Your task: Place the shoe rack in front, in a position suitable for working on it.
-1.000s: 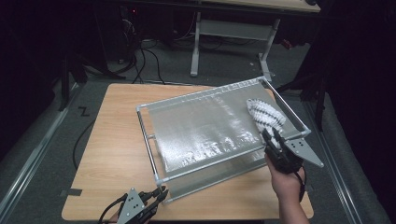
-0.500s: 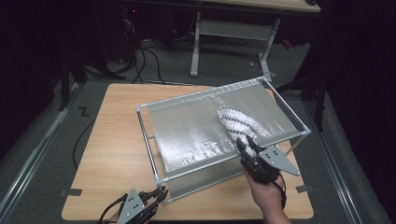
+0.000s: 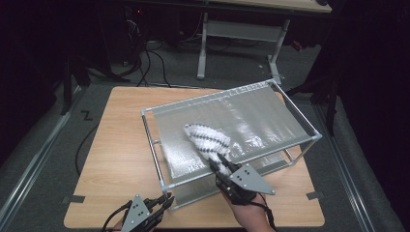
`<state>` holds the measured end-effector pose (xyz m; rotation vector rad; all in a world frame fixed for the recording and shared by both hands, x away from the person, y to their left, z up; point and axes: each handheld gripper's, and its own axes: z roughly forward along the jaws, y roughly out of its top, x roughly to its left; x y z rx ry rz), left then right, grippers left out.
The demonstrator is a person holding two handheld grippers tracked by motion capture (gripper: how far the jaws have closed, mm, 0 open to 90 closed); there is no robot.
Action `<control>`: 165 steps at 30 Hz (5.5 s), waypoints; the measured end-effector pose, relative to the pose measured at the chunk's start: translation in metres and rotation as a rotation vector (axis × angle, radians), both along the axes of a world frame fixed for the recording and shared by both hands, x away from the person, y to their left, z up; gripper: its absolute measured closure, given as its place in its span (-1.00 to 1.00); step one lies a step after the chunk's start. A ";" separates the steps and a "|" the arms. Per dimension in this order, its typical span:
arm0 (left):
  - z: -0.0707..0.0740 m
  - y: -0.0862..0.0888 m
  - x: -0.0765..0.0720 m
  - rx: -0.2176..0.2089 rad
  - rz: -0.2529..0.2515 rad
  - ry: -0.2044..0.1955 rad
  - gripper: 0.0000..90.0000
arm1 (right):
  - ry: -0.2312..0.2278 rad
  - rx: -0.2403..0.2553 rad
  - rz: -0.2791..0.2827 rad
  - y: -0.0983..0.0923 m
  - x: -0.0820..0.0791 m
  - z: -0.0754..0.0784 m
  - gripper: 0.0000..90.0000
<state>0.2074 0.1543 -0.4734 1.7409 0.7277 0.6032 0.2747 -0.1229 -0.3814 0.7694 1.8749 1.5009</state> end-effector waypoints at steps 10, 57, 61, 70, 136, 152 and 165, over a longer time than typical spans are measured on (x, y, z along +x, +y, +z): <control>0.000 0.000 0.000 0.000 0.001 -0.002 0.79 | 0.006 -0.015 0.139 0.047 -0.022 0.003 0.59; 0.000 -0.001 0.000 0.001 0.002 -0.001 0.79 | -0.011 -0.064 -0.352 -0.109 0.054 0.006 0.60; 0.000 -0.001 0.000 0.003 0.003 0.000 0.79 | -0.013 -0.073 -0.418 -0.133 0.064 0.007 0.60; 0.000 -0.001 0.000 0.003 0.004 0.000 0.79 | 0.002 -0.061 -0.553 -0.179 0.083 0.010 0.61; 0.000 -0.001 0.000 -0.001 0.002 -0.001 0.79 | 0.039 -0.044 0.095 0.017 -0.013 0.009 0.65; 0.000 -0.002 0.000 0.007 0.004 0.000 0.79 | 0.021 -0.025 0.296 0.050 -0.045 0.011 0.75; 0.000 0.000 0.004 -0.004 0.019 0.008 0.79 | -0.051 -0.005 0.168 -0.031 -0.059 0.021 0.76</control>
